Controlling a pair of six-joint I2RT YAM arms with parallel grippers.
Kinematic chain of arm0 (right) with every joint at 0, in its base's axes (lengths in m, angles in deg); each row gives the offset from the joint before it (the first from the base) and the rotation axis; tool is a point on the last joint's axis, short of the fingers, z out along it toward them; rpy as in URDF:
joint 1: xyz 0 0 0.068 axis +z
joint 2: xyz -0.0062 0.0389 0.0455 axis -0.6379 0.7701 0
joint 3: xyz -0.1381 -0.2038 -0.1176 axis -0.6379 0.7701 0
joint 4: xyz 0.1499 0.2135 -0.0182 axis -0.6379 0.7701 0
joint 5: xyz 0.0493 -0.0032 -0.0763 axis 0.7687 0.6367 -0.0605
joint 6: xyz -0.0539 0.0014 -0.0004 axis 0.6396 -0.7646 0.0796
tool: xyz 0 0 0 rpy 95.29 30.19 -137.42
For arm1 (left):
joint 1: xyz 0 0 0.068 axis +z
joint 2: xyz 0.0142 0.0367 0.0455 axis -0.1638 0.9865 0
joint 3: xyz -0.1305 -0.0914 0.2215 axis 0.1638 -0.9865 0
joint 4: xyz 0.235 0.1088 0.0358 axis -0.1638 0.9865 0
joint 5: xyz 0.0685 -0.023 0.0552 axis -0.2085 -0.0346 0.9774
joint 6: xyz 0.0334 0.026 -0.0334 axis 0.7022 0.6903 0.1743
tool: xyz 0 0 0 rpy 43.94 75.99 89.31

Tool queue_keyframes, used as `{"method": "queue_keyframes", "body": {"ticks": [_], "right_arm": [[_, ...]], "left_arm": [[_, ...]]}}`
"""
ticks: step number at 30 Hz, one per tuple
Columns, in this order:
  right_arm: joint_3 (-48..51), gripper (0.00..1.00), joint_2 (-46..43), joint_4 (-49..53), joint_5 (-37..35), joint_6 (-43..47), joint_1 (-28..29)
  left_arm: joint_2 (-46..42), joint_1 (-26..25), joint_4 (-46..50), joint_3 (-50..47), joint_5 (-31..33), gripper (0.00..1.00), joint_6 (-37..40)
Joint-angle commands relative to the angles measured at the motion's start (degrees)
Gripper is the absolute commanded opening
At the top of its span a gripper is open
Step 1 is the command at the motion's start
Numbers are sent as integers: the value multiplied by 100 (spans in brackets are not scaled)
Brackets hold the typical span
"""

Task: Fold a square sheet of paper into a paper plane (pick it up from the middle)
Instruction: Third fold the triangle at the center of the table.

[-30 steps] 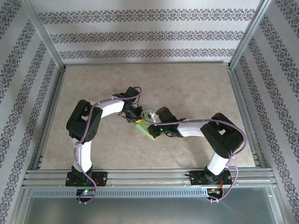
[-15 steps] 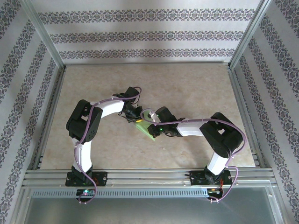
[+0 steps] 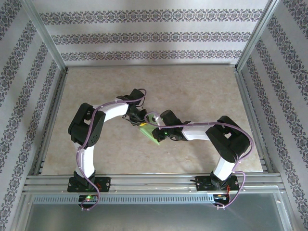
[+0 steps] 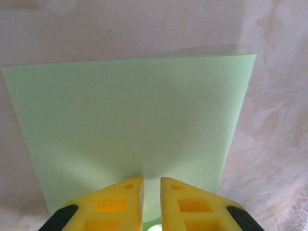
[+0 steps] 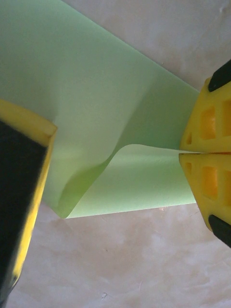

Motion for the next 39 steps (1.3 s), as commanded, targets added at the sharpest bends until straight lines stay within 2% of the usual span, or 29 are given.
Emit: {"method": "queue_keyframes", "body": {"ticks": [1, 6, 11, 21, 39], "right_arm": [[-94, 7, 158, 238, -194, 9, -61], [-121, 7, 190, 259, -203, -4, -61], [-129, 7, 183, 291, -203, -13, -61], [-173, 7, 238, 370, -134, -13, -61], [-208, 7, 290, 432, -160, -40, -60]], "left_arm": [[-614, 16, 171, 128, 231, 21, -152], [-1205, 48, -68, -365, 370, 23, -546], [-1696, -36, -1111, -1320, -82, 22, -1363], [-1718, -487, -1756, -2005, -46, 18, -2151], [-1218, -589, -2179, -2162, 51, 13, -2284]]}}
